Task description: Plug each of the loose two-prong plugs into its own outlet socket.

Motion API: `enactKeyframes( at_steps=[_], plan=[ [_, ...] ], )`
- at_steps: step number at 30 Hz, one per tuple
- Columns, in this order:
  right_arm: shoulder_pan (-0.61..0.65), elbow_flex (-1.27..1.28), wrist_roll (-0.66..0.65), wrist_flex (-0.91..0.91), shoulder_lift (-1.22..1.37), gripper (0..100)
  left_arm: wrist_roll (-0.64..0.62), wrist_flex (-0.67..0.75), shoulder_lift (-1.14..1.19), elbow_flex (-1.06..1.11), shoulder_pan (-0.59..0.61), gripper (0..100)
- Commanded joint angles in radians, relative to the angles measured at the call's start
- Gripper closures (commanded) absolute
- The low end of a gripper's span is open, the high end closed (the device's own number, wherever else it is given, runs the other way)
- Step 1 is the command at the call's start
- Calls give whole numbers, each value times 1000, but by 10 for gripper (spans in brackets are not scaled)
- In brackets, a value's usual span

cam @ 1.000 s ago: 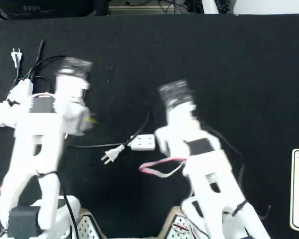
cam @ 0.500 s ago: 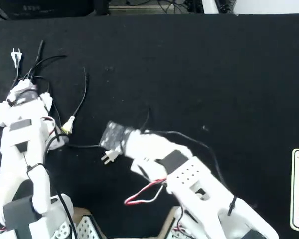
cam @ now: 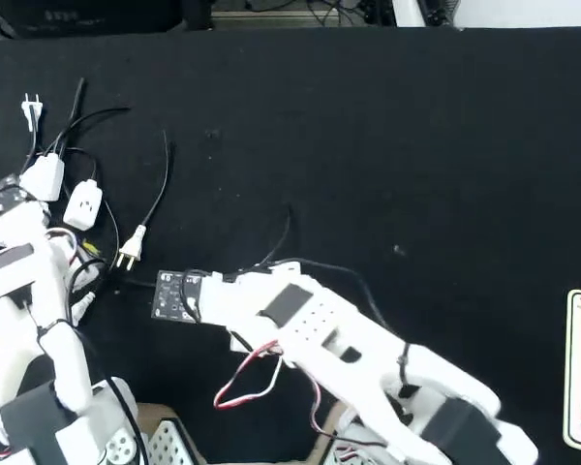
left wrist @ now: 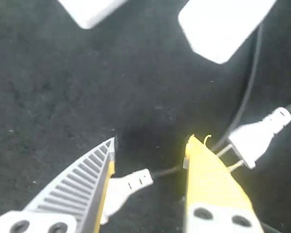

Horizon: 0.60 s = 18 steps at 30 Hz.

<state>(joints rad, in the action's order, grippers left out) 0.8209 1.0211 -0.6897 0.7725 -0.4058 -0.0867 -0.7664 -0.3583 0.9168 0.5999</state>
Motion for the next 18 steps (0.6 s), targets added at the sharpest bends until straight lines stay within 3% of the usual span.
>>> enactKeyframes(
  at_steps=[1, 4, 11, 18],
  plan=[
    [15, -53, -6, -2, 22, 734, -5, 68, -3, -10, 45, 769],
    [14, -51, -5, -2, 27, 734, 81, 51, -9, -33, 68, 768],
    [15, -21, -3, -21, 22, 734, 582, -173, -12, -128, 76, 769],
    [12, -18, -3, -37, 28, 734, 746, -121, -2, -70, 67, 769]
  ],
)
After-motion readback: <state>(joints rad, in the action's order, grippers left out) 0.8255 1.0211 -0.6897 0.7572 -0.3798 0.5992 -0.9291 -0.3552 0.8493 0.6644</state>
